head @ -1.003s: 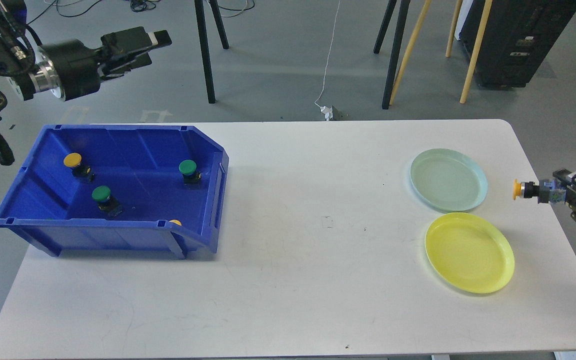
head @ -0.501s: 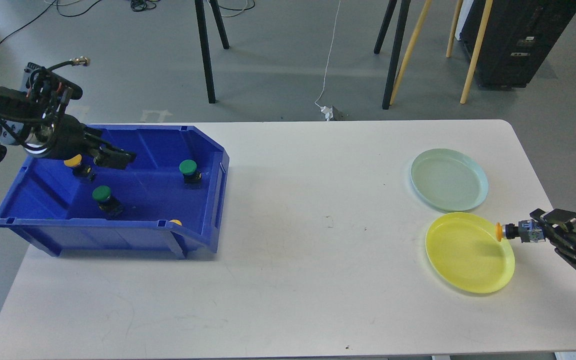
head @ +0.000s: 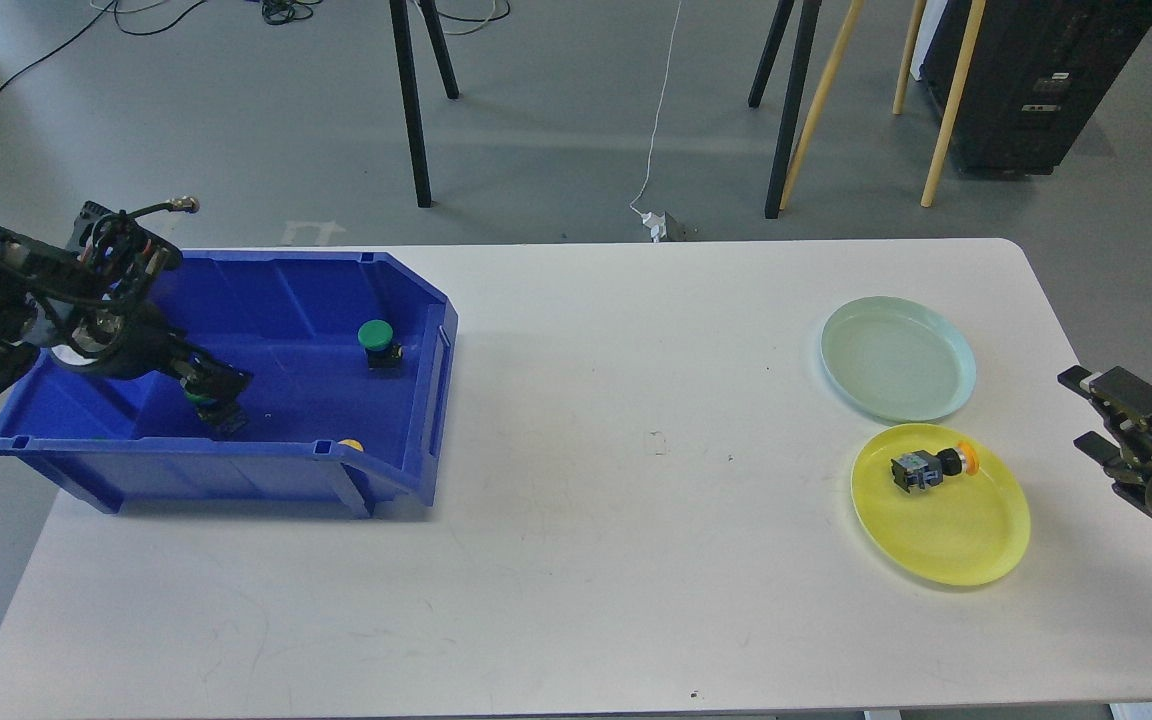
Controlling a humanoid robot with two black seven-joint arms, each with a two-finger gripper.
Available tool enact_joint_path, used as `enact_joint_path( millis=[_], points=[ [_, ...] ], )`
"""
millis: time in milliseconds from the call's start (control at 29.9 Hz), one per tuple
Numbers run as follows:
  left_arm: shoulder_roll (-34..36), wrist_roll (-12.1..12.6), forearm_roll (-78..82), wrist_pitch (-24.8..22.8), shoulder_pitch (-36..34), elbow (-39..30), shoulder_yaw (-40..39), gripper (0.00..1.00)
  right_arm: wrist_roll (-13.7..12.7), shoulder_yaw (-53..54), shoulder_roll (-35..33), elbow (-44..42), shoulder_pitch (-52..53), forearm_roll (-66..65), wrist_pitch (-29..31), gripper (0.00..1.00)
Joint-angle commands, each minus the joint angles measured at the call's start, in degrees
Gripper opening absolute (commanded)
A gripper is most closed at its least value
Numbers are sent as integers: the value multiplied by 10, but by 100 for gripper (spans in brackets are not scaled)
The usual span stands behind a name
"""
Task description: Pass button and place on color plate
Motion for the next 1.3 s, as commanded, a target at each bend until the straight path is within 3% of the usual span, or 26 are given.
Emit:
enact_joint_path(
  millis=[0,267,401,602,702,769,802,1103,1270],
  points=[
    [-14,0,0,0,4,26,1,98,0,0,-1,0,-1,0,1,99],
    [-32,0,-6,0,22,45,4,96,0,0,-1,0,-3,1,1,99],
    [-44,0,-6,0,26,65,4,77,1,0,0,2,-4,1,0,99],
    [-44,0,-6,0,26,67,4,65,1,-1,-1,1,-7,32,2,99],
    [-44,0,-6,0,26,67,4,41,1,0,-1,1,-7,36,2,99],
    [-44,0,-4,0,26,67,4,11,1,0,-2,1,-8,37,2,99],
    [-44,0,-4,0,26,67,4,7,1,0,-2,1,-8,37,2,99],
    [-37,0,-56,0,-21,52,-5,4,6,13,-2,2,-8,38,1,99],
    [2,0,-219,0,-93,13,-24,5,36,53,-7,14,-7,58,7,99]
  ],
)
